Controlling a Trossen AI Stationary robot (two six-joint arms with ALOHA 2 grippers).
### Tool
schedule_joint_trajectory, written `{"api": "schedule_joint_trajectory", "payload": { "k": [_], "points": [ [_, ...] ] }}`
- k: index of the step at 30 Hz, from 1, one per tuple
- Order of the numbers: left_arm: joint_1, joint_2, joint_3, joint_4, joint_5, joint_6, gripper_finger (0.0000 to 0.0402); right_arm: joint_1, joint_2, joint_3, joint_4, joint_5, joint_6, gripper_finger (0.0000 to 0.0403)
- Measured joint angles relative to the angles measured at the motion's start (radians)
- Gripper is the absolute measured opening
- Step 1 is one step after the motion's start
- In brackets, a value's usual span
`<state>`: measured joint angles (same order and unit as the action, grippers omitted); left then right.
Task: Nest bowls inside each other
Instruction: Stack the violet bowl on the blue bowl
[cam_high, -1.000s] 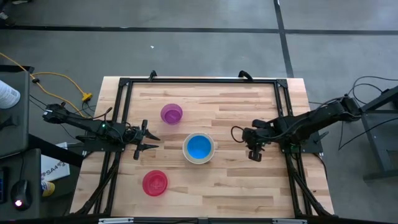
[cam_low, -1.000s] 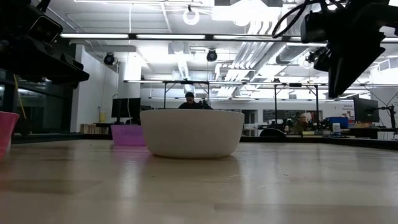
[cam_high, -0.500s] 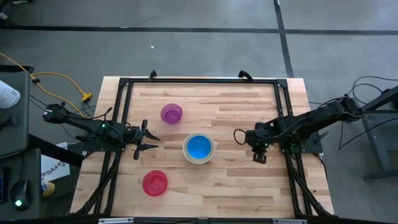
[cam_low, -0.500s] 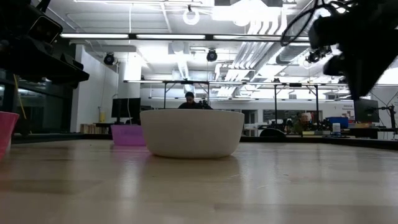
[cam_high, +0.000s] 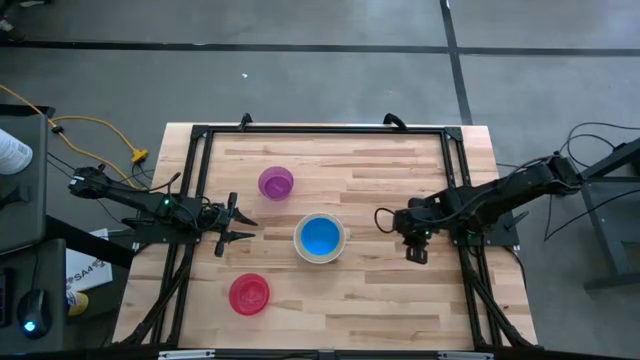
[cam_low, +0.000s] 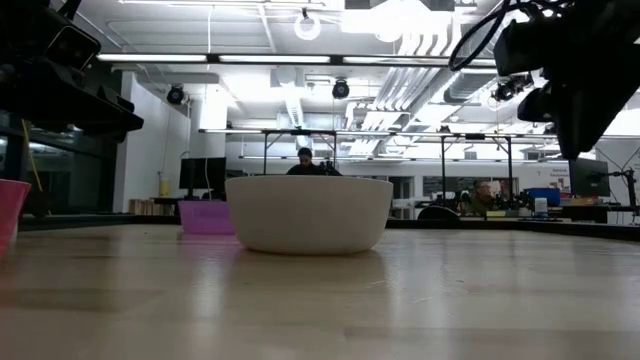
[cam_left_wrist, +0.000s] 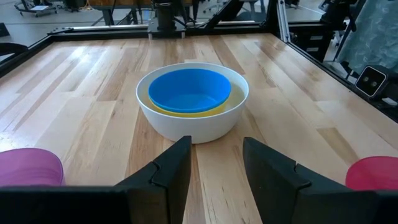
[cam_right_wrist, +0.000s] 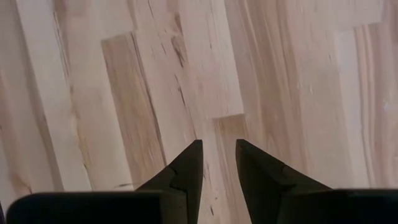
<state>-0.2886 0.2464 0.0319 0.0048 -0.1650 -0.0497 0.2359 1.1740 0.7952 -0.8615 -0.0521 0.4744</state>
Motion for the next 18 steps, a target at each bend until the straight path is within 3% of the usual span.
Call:
{"api": "schedule_joint_trajectory", "payload": {
  "k": [18],
  "points": [
    [0.0,0.0,0.0,0.0,0.0,0.0,0.0145,0.0,0.0,0.0,0.242,0.0,0.0,0.0089]
  ]
}}
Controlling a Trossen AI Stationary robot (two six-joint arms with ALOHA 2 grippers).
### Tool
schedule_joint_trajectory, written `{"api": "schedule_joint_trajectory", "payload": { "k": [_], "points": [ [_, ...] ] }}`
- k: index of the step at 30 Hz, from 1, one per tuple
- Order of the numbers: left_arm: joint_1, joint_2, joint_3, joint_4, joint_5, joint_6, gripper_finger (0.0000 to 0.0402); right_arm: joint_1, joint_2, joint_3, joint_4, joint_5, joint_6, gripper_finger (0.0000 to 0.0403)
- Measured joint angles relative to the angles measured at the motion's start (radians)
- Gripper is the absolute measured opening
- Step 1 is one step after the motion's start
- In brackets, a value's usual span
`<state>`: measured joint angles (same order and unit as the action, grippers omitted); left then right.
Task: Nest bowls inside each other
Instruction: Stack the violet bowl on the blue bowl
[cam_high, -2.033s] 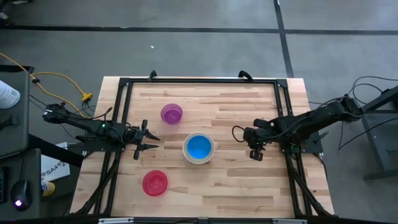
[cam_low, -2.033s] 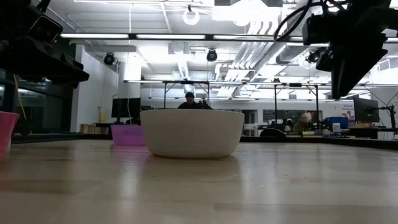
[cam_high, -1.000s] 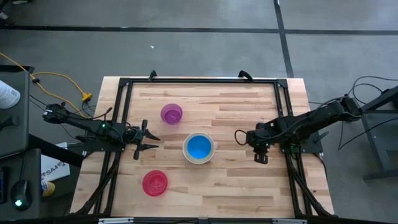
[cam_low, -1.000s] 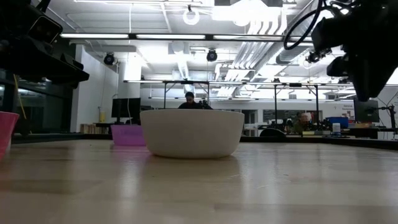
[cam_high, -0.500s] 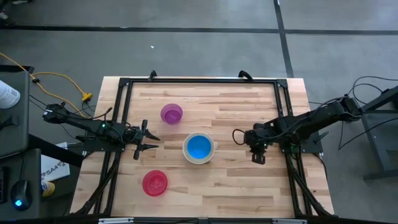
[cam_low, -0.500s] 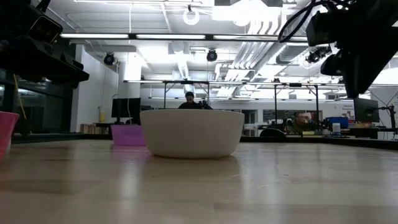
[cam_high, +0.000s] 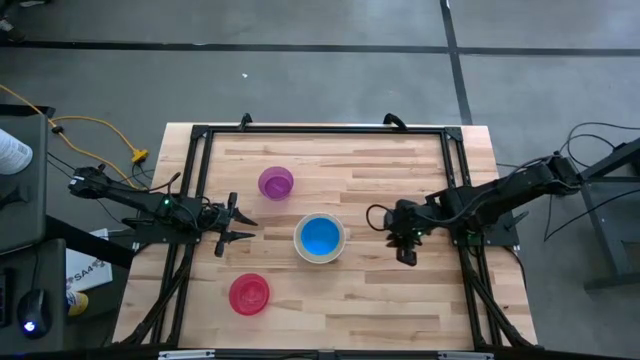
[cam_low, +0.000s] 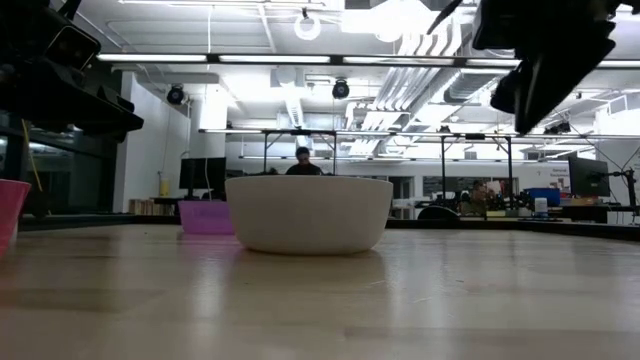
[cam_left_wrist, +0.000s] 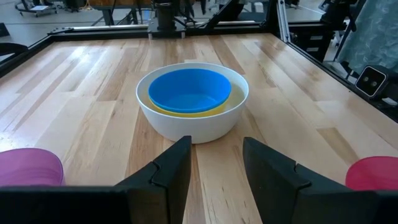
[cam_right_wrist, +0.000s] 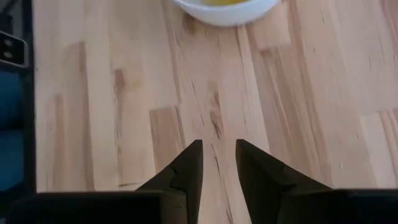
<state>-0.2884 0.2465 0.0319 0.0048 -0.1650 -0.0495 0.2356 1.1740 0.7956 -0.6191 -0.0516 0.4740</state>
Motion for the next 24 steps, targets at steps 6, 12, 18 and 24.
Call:
{"api": "schedule_joint_trajectory", "payload": {
  "k": [6,12,18,24],
  "points": [
    [0.0,0.0,0.0,0.0,0.0,0.0,0.0145,0.0,0.0,0.0,0.069,0.0,0.0,0.0089],
    [0.0,0.0,0.0,0.0,0.0,0.0,0.0145,0.0,0.0,0.0,0.148,0.0,0.0,0.0089],
    [0.0,0.0,0.0,0.0,0.0,0.0,0.0145,0.0,0.0,0.0,0.195,0.0,0.0,0.0089],
    [0.0,0.0,0.0,0.0,0.0,0.0,0.0145,0.0,0.0,0.0,0.198,0.0,0.0,0.0089]
  ]
}}
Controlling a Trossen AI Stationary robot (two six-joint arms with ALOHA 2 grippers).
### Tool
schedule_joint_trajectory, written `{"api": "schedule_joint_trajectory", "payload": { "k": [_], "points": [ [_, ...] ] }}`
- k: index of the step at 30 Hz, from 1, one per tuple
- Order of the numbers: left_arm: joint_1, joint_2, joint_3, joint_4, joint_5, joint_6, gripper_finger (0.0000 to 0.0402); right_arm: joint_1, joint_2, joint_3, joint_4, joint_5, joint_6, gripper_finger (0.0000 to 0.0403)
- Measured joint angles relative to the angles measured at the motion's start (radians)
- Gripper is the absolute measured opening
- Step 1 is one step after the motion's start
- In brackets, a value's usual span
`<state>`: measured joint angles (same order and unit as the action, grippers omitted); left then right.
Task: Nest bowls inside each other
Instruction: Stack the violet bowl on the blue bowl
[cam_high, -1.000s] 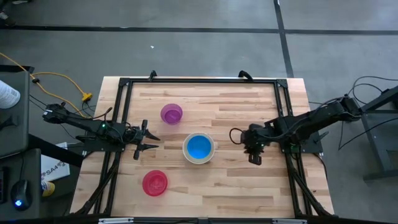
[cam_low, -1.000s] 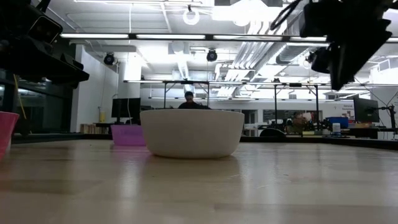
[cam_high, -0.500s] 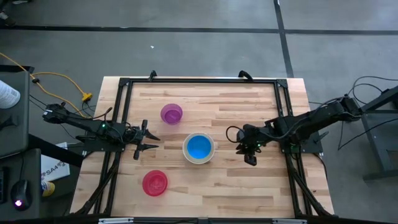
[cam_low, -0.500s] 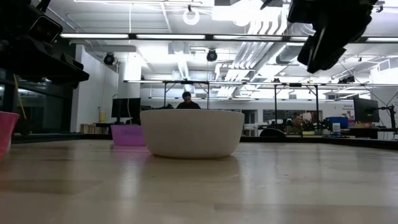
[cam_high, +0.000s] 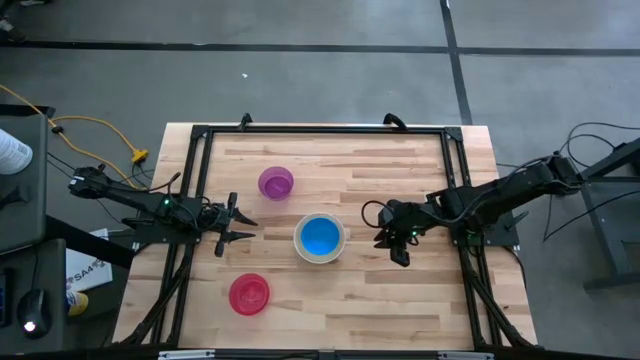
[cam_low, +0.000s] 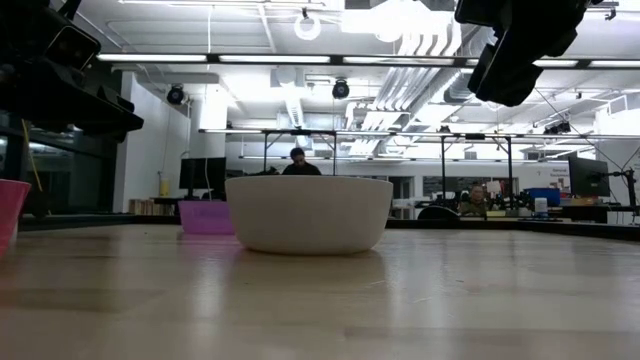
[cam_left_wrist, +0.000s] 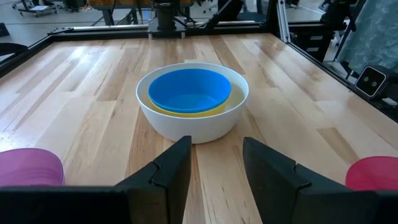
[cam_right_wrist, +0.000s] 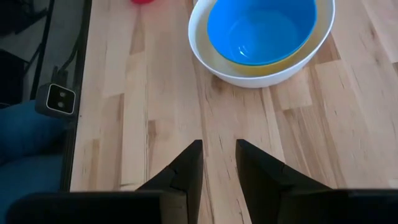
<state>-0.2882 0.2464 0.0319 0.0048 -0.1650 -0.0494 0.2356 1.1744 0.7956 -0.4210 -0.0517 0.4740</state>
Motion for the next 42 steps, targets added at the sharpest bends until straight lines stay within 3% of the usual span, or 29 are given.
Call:
{"api": "schedule_joint_trajectory", "payload": {
  "k": [32,42],
  "points": [
    [0.0,0.0,0.0,0.0,0.0,-0.002,0.0145,0.0,0.0,0.0,0.001,0.0,0.0,0.0089],
    [0.0,0.0,-0.001,0.012,-0.001,-0.141,0.0145,0.0,0.0,0.0,0.009,0.0,0.0,0.0089]
  ]
}}
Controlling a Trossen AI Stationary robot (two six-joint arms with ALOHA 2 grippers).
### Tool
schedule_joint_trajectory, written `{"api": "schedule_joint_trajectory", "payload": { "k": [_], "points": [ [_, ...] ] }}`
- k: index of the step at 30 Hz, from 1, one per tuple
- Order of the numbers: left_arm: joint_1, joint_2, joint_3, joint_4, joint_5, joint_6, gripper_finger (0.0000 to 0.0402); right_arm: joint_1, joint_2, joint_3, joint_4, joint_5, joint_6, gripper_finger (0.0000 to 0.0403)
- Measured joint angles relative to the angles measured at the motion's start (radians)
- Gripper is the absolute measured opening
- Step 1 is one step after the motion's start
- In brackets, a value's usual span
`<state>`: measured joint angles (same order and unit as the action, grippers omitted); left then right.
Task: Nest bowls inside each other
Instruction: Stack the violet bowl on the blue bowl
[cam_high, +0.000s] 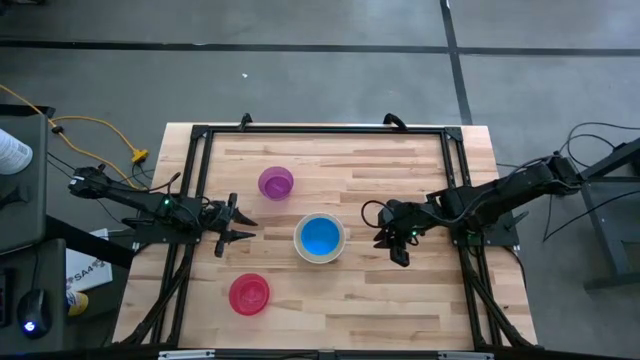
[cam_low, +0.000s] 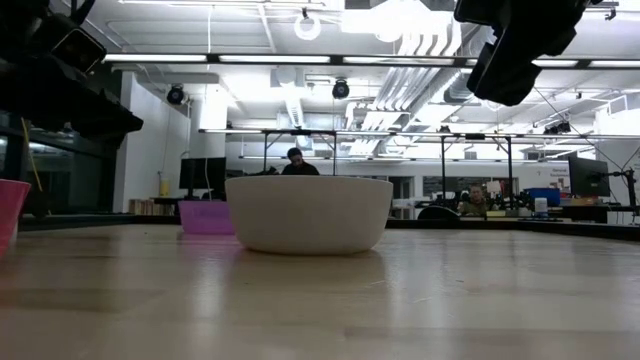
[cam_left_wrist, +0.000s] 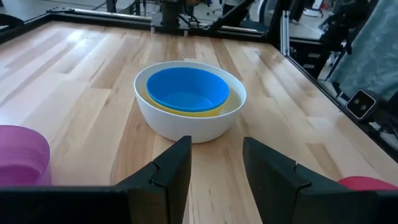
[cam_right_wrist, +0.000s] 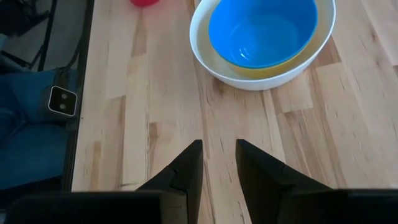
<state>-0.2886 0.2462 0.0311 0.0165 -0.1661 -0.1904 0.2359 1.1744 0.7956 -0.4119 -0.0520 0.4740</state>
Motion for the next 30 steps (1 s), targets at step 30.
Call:
{"api": "schedule_joint_trajectory", "payload": {
  "k": [30],
  "points": [
    [0.001,0.152,0.146,0.058,-0.06,0.021,0.0145,0.0,0.0,0.0,0.005,0.0,0.0,0.0089]
  ]
}}
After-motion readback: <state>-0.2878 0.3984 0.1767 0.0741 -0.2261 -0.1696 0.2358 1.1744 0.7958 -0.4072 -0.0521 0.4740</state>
